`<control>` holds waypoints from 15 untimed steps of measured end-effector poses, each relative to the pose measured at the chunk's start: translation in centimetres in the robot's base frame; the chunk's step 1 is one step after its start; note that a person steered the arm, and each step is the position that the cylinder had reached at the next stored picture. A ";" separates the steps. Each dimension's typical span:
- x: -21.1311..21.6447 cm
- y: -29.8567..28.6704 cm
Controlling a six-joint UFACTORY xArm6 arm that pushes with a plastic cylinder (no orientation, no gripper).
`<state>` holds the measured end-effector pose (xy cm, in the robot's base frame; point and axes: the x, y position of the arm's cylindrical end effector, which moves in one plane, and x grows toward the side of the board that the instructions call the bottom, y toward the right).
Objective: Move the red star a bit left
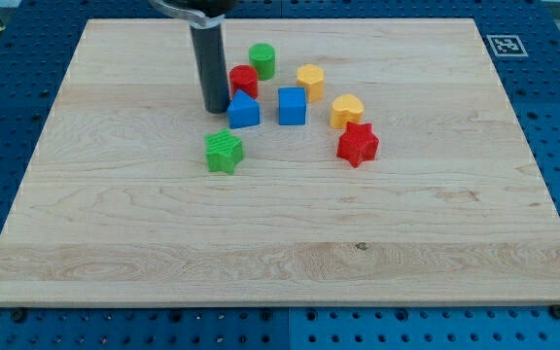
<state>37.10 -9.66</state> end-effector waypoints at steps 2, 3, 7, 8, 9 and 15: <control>-8.5 -6.1; -15.0 -4.3; -6.0 17.6; -5.6 20.2; -3.3 20.8; 6.0 21.6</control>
<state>43.14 11.93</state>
